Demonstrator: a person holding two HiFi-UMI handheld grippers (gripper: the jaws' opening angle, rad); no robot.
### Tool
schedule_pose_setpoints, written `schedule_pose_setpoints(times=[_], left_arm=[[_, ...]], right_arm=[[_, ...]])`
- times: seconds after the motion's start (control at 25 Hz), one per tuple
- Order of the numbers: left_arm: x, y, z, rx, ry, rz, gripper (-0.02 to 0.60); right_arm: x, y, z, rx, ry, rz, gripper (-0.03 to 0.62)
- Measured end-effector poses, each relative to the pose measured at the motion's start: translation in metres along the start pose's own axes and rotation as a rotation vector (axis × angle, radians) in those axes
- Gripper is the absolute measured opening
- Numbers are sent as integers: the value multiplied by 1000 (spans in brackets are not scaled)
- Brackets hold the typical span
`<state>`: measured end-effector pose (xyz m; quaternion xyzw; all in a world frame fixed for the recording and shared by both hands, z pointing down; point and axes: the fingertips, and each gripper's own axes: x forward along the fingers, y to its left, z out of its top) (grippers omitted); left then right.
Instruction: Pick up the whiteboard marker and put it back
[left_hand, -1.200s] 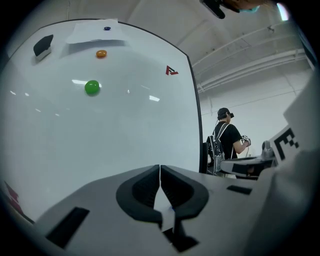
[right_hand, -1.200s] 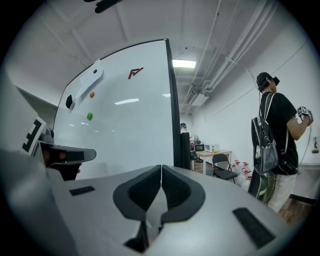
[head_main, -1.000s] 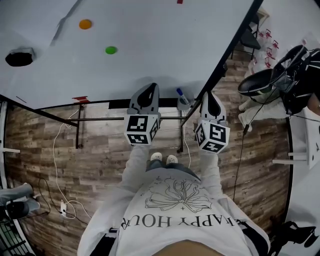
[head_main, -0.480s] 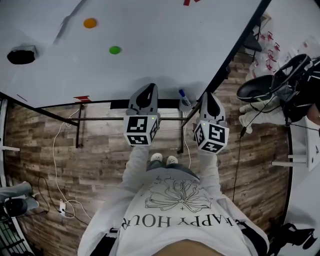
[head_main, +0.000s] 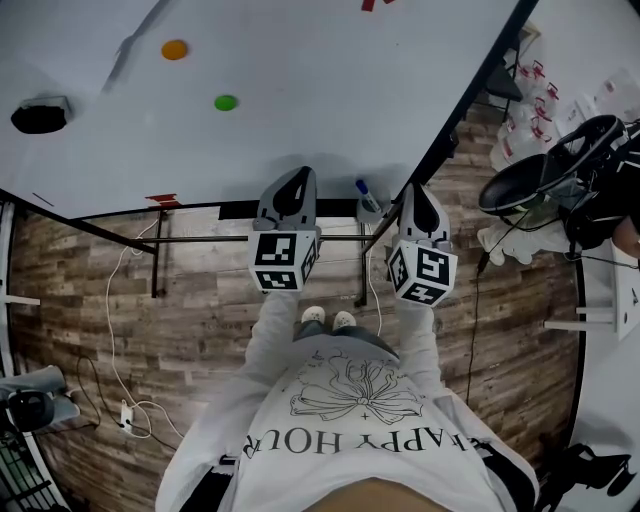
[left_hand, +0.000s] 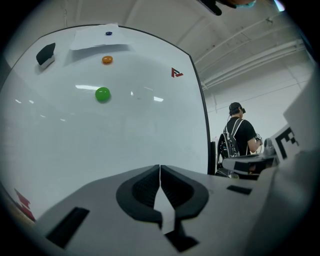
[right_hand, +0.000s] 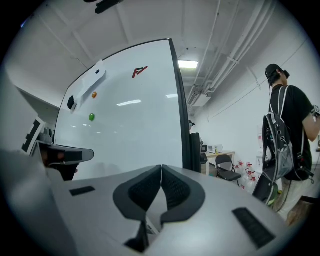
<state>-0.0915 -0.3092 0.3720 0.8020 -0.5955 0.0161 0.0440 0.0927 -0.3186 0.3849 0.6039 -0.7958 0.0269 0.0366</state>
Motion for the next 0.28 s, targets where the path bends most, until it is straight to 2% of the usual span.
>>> schedule_pose_setpoints(times=[0.28], left_arm=[[1,-3,0,4,0,-3,8]], right_arm=[[0,-2,0,-4,-2,2,5]])
